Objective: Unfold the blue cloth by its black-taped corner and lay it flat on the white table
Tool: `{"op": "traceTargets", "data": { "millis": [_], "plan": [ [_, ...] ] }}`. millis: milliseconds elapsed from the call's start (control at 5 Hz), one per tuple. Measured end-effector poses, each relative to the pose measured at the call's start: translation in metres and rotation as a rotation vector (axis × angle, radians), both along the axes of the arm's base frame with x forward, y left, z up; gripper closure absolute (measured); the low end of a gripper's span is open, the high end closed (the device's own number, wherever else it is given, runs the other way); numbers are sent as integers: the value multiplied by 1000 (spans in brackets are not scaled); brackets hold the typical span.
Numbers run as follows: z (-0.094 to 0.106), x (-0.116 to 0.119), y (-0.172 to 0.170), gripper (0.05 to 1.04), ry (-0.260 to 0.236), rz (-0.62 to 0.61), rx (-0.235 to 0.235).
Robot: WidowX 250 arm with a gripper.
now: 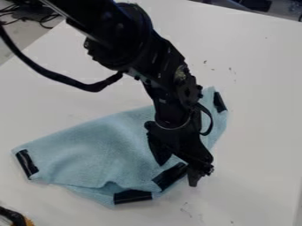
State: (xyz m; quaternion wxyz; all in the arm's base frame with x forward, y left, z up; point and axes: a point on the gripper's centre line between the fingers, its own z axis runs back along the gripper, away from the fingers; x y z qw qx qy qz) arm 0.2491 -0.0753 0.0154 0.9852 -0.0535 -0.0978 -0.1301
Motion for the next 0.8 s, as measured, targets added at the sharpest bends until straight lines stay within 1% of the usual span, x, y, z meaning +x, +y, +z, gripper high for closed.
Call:
{"op": "traceTargets", "data": {
  "millis": [200,400,600,800],
  "plan": [
    [-3,2,2,130,-3,-3,-10],
    [-6,6,2,419,0,-13,-15],
    [-3,8,2,721,6,-29,-12],
    [-3,8,3,920,12,-13,-9]
  ]
}}
